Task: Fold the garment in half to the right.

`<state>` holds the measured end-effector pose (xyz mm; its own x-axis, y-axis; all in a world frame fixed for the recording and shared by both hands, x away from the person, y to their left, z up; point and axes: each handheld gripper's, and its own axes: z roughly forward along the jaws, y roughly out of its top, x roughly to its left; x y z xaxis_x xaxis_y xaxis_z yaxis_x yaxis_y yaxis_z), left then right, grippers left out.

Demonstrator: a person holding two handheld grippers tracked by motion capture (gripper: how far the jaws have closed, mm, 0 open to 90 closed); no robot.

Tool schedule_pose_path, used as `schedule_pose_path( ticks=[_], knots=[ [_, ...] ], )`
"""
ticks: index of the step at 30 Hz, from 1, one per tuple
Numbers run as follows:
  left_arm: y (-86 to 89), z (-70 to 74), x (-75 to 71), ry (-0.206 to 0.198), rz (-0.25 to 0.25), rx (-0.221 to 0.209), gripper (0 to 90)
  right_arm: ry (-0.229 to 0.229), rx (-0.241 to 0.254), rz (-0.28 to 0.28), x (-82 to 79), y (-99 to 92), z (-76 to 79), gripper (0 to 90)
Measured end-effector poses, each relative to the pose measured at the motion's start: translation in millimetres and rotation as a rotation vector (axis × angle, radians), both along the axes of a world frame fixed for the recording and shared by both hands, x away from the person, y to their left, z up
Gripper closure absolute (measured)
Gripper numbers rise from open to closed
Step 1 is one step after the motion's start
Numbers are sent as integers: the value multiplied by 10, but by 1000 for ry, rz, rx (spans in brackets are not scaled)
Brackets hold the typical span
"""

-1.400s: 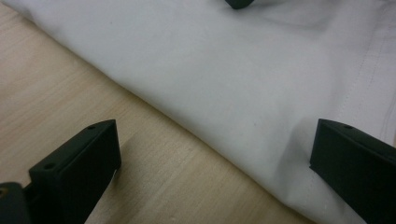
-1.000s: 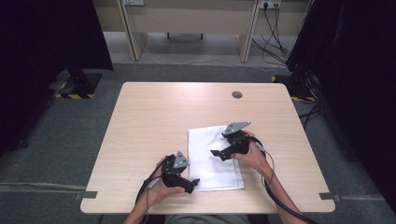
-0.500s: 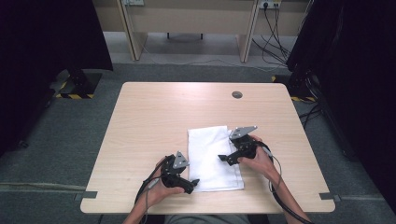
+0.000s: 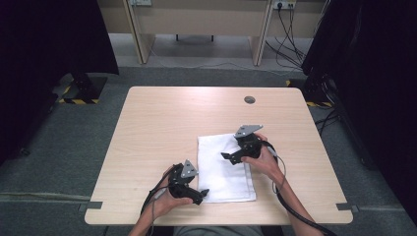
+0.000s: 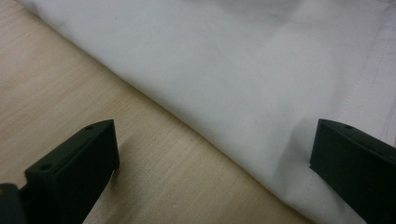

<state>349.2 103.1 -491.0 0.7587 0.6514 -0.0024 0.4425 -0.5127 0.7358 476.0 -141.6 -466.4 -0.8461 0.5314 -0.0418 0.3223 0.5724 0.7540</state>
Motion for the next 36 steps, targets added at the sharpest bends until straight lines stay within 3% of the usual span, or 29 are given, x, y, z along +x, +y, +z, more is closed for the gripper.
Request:
schedule_pose_path(
  ticks=[1, 3, 5, 8, 12, 13, 15, 16, 18, 19, 20, 21, 23, 24, 25, 26, 36],
  knots=[
    [0, 0, -1, -1, 0, 0, 1, 8, -3, 4, 26, 33, -29, 70],
    [-1, 0, -4, -2, 2, 0, 2, 13, -55, -10, 84, 55, -108, 61],
    [-2, 0, -8, -3, 5, 1, 3, 37, 4, -26, 137, -19, -153, 102],
    [-1, 0, -8, -2, 5, 1, 3, 32, -40, -82, 167, -112, -119, 56],
    [-1, 0, -7, -2, 4, 0, 3, 20, -25, -108, 159, -198, -103, 74],
    [-1, 0, -7, -2, 4, 0, 3, -6, -16, -84, 79, -259, -49, 74],
    [0, 0, -9, -2, 4, 0, 3, -6, -16, -84, 79, -259, -49, 75],
    [0, 0, -9, -2, 4, 0, 3, -8, -6, -56, -43, -305, -5, 74],
    [0, 0, -11, -2, 4, 0, 3, -8, -6, -56, -43, -305, -5, 74],
    [1, 0, -17, -2, 8, 0, 3, 0, -4, -10, -210, -286, -9, 78],
    [1, 0, -17, -2, 8, 0, 3, 0, -4, -10, -210, -286, -9, 78],
    [1, 0, -17, -2, 8, 0, 3, -9, -100, 27, -311, -224, -109, 70],
    [5, -1, -25, -1, 8, -1, 5, -9, -100, 27, -311, -224, -109, 70],
    [8, 0, -31, -1, 10, 0, 5, 46, -42, -7, -266, -261, -160, 42],
    [8, 0, -31, -1, 10, 0, 7, 46, -42, -7, -266, -261, -160, 42],
    [8, 0, -31, -1, 10, 0, 7, 75, -17, -29, -207, -307, -175, 42],
    [132, -2, -197, 3, -36, -19, 25, 71, -19, -49, -224, -300, -173, 39]
  ],
)
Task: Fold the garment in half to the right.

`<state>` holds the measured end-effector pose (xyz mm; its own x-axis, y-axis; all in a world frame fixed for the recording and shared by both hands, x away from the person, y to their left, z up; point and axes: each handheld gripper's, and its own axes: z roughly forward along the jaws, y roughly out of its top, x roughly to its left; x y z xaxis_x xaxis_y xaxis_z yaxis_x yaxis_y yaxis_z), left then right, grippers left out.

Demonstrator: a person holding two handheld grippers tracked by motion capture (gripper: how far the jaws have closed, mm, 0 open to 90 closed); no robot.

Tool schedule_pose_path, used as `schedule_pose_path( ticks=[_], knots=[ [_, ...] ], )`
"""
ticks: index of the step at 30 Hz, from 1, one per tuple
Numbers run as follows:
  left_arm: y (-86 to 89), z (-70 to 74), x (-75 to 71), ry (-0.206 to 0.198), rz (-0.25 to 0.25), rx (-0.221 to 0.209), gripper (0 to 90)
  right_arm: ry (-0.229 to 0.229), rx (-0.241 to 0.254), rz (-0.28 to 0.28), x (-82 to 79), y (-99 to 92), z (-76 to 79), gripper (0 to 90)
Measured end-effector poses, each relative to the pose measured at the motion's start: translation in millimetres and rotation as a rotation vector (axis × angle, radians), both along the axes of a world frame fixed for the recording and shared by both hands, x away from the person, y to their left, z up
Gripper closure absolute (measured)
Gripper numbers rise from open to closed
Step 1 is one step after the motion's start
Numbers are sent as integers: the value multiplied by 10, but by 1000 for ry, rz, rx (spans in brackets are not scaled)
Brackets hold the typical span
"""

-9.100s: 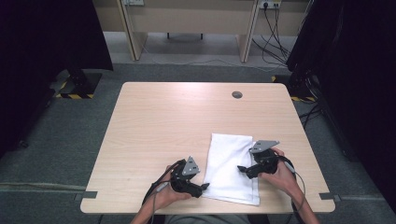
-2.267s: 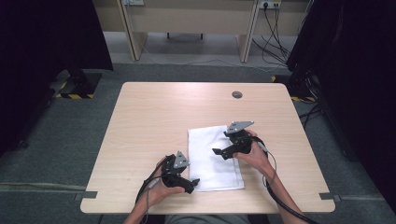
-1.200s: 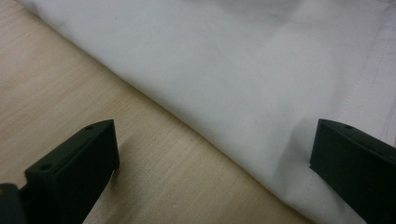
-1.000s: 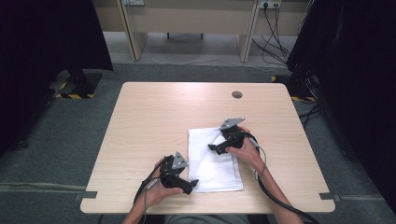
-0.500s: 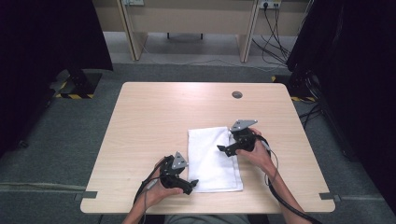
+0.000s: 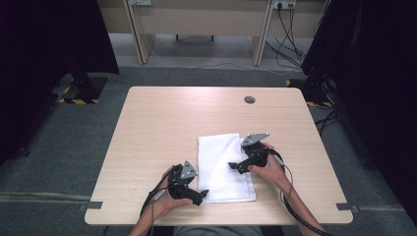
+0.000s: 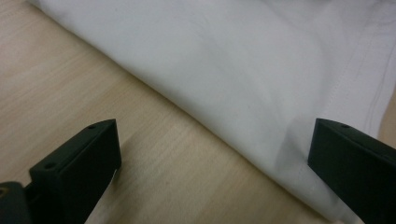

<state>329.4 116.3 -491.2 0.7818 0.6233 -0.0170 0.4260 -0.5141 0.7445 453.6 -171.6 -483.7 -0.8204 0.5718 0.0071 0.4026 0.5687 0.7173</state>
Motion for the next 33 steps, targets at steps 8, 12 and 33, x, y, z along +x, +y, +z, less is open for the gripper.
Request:
schedule_pose_path(
  ticks=[8, 12, 33],
  knots=[
    [22, 31, 16, -8, -4, -43, 48, -50, 25, 3, -119, -23, 138, 72],
    [67, 11, 69, 7, 41, -41, 40, -43, 13, 30, -265, -35, 133, 70],
    [516, 3, 245, 8, 126, -16, 34, 2, -13, -25, -145, 195, 2, 47]
  ],
)
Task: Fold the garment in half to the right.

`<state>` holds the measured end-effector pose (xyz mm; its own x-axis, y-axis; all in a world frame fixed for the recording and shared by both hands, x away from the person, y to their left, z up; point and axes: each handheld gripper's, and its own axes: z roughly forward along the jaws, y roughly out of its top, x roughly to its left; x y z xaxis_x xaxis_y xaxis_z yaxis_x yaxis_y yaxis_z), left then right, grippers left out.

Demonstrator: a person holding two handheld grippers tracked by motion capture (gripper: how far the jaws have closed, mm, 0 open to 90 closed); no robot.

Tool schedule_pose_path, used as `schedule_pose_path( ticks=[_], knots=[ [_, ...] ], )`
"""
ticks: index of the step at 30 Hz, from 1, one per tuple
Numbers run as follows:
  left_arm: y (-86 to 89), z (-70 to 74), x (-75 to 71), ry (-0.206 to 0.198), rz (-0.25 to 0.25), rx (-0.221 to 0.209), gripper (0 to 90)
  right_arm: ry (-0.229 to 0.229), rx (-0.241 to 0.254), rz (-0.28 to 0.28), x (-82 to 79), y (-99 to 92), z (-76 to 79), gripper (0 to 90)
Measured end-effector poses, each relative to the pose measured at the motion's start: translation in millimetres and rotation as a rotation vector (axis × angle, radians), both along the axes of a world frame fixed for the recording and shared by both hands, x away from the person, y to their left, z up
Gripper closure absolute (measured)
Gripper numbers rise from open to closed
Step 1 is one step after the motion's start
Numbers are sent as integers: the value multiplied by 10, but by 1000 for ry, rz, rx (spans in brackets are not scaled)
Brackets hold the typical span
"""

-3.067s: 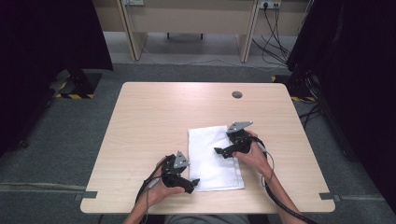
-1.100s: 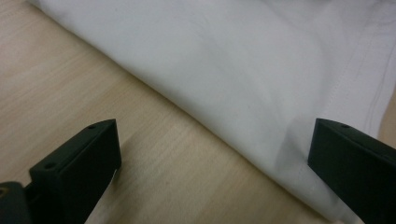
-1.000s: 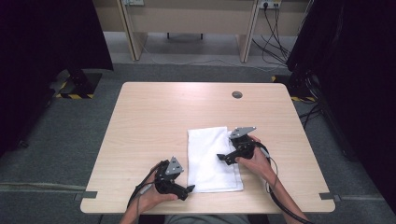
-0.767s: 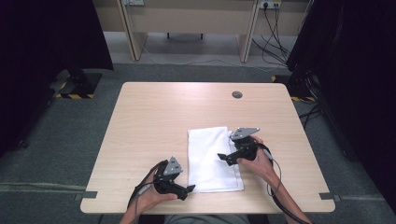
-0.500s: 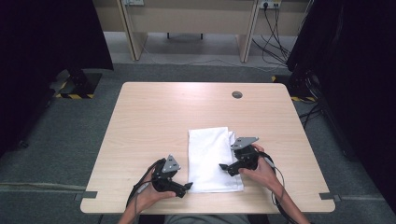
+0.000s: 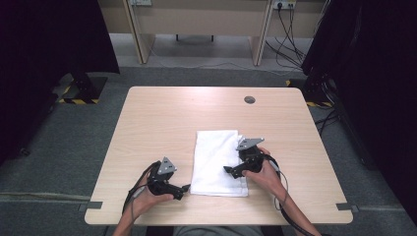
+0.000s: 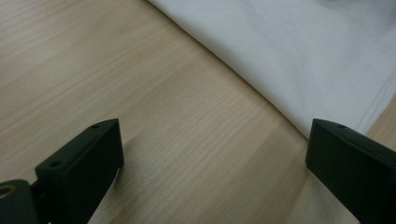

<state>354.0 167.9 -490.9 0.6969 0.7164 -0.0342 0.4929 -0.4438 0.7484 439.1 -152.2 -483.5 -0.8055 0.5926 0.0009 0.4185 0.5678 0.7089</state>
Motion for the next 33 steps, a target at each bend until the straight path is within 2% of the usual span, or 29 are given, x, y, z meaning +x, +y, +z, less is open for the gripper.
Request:
schedule_pose_path(
  ticks=[4, 8, 12, 16, 21, 24, 28, 33],
  knots=[
    [57, 1, 20, 5, 7, -10, 34, -6, 11, 7, 92, 32, -9, 45],
    [60, 0, 22, 2, 2, -5, 34, -10, 2, 47, 167, 59, -1, 41],
    [48, -2, 18, -2, -1, 6, 30, -18, -11, 62, 197, 82, 8, 36],
    [18, -5, 7, -14, -6, 37, 25, -10, -1, 73, 249, 90, -2, 24],
    [-7, -5, 0, -15, -20, 40, 22, -8, -1, 76, 286, 95, -1, 22],
    [-13, -5, -12, -16, -35, 38, 24, -14, -1, 71, 273, 84, 38, 46],
    [14, -3, -15, -8, -37, 21, 29, -20, 54, 59, 199, 12, 123, 38],
    [23, -2, -17, -8, -29, 22, 30, -20, 70, 28, 90, -42, 195, 28]
  ],
)
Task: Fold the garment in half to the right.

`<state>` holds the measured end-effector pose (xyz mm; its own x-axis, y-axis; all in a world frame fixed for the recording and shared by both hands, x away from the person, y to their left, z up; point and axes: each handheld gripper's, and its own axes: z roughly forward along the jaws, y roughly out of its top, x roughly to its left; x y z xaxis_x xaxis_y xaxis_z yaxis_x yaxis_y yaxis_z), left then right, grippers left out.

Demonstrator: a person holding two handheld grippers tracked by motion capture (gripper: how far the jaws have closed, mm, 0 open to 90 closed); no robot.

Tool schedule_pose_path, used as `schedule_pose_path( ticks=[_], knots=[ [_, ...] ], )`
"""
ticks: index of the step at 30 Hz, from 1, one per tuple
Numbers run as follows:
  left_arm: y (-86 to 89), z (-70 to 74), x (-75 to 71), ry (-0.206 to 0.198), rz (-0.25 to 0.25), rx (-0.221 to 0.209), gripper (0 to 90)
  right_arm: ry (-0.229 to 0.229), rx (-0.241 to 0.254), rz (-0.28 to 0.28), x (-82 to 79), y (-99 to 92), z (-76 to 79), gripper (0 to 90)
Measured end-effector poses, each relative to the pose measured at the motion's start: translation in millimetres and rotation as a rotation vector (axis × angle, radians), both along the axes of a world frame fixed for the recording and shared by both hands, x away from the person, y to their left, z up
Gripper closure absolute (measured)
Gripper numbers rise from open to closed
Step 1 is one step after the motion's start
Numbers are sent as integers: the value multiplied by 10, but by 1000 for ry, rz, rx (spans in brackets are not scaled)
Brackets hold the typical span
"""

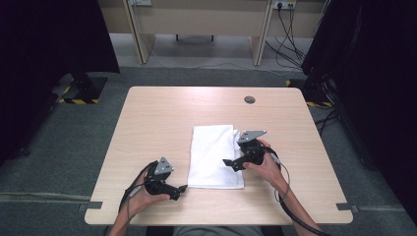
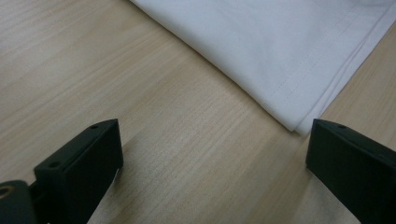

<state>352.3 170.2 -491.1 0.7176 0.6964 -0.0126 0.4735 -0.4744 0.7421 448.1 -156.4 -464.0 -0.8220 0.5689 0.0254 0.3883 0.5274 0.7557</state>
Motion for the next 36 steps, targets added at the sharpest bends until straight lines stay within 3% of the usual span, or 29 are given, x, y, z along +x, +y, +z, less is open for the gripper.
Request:
schedule_pose_path(
  ticks=[7, 22, 36],
  knots=[
    [36, 1, 3, 3, 13, -5, 30, -5, 35, -25, -114, -80, 62, 39],
    [109, -6, -20, -5, 34, 17, 20, -11, 34, -25, -343, -216, 47, 43],
    [105, -8, -14, -1, 43, 22, 0, -9, 40, -48, -395, -352, 27, 43]
  ],
)
